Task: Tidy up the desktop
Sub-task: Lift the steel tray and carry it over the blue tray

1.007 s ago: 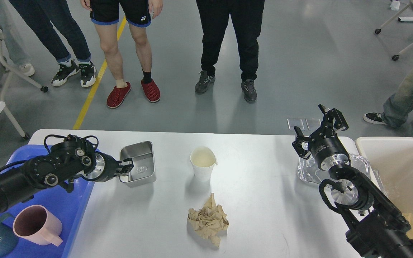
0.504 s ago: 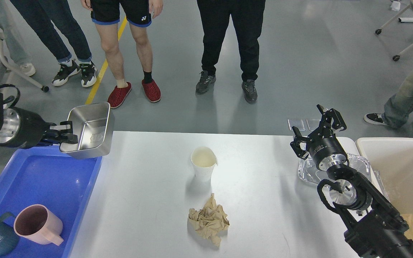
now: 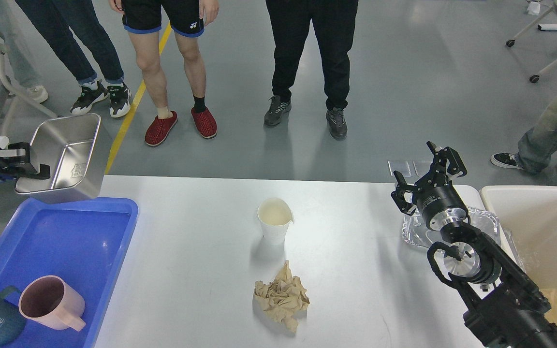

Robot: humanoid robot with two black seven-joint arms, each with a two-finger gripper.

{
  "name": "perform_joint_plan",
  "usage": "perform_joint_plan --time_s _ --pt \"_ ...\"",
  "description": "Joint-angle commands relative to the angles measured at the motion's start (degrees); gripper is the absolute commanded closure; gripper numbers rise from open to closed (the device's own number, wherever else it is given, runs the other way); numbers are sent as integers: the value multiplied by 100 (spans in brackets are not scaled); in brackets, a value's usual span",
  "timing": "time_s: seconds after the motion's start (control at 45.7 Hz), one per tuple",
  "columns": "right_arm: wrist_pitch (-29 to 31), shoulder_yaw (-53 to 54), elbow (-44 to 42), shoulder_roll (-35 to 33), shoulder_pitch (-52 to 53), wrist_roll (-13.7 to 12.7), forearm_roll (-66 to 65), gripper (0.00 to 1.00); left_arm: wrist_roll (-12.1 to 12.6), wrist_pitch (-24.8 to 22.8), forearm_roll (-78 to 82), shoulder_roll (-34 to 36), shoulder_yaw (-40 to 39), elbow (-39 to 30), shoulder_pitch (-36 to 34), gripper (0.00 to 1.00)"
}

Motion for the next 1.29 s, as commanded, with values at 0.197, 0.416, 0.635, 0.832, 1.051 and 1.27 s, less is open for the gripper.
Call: perform_joint_plan --time_s 0.197,0.416,0.635,0.832,1.051,1.27 --pt "1 0 0 0 -9 4 0 0 -9 81 -2 -27 79 175 255 100" --pt "1 0 -9 0 -18 4 0 0 -193 432 -2 -501 53 1281 1081 100" --pt "9 0 -9 17 -9 4 0 0 -474 1004 15 -1433 0 2767 2013 100" --pt "9 0 -9 9 -18 4 0 0 -633 1443 15 -2065 0 3594 2628 100" --pt "9 0 -9 9 -35 4 0 0 -887 1751 -20 -2918 0 4955 3076 100" --pt "9 -9 0 9 -62 -5 -9 0 -1011 1971 -20 -3595 9 5826 3367 99"
